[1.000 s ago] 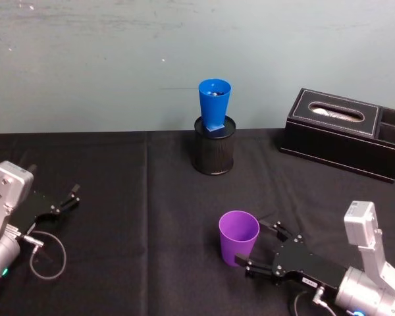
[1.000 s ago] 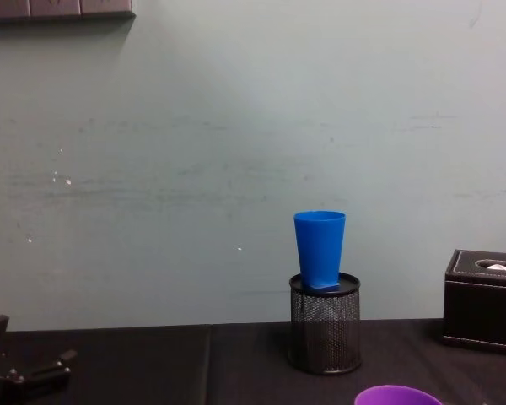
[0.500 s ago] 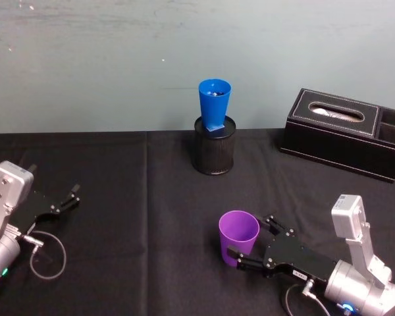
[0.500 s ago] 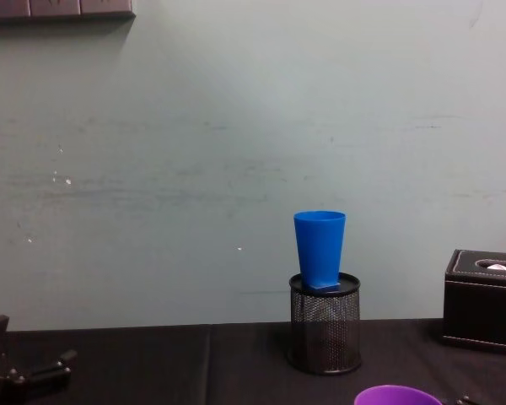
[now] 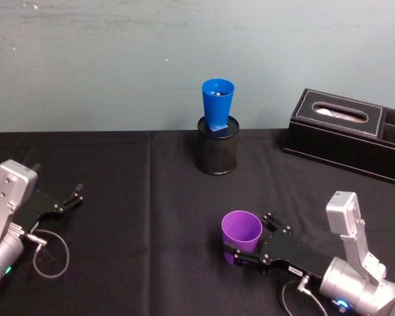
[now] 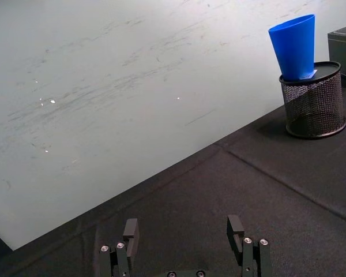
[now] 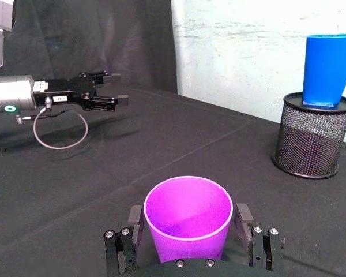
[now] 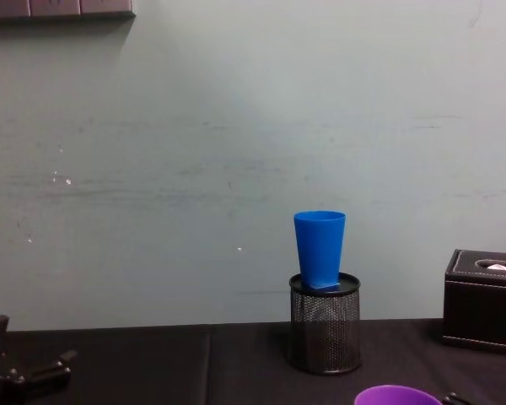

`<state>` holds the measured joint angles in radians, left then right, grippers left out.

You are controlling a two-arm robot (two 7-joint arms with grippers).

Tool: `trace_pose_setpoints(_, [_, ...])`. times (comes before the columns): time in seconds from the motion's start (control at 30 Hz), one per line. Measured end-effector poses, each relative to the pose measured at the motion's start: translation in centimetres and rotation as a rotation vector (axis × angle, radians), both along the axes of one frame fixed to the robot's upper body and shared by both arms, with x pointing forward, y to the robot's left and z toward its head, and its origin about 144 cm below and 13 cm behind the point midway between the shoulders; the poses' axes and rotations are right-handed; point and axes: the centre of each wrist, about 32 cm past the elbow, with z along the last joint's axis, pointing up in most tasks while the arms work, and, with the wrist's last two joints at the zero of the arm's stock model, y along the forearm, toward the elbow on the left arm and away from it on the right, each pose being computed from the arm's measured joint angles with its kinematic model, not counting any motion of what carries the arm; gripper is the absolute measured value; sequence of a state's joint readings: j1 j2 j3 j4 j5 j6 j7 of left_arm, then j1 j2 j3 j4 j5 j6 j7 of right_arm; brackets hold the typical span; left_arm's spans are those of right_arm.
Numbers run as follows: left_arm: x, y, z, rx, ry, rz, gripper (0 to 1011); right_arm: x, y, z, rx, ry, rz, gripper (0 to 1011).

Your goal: Pick up one cup with a gripper and tap it against the other cup.

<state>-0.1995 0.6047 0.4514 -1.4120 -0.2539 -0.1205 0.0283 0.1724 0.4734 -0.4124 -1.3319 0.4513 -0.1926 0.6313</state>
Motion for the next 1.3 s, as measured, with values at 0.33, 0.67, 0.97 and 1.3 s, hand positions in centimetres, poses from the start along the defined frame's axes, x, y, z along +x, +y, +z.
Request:
trace_pose_setpoints(0.33, [0.0, 0.0, 0.0, 0.0, 0.0, 0.0, 1000, 0.28, 0.32, 0.07, 0.002, -0.006, 0.0, 1000])
trace_pose_setpoints(0.67, [0.0, 0.0, 0.0, 0.0, 0.0, 0.0, 1000, 0.32, 0.39, 0.07, 0.002, -0.006, 0.002, 995])
trace_pose_setpoints(0.97, [0.0, 0.0, 0.0, 0.0, 0.0, 0.0, 1000, 0.3, 0.35, 0.06, 0.001, -0.006, 0.001, 805])
trace_pose_setpoints(1.3, [0.0, 0.0, 0.0, 0.0, 0.0, 0.0, 1000, 0.29, 0.32, 0.07, 0.002, -0.007, 0.0, 741])
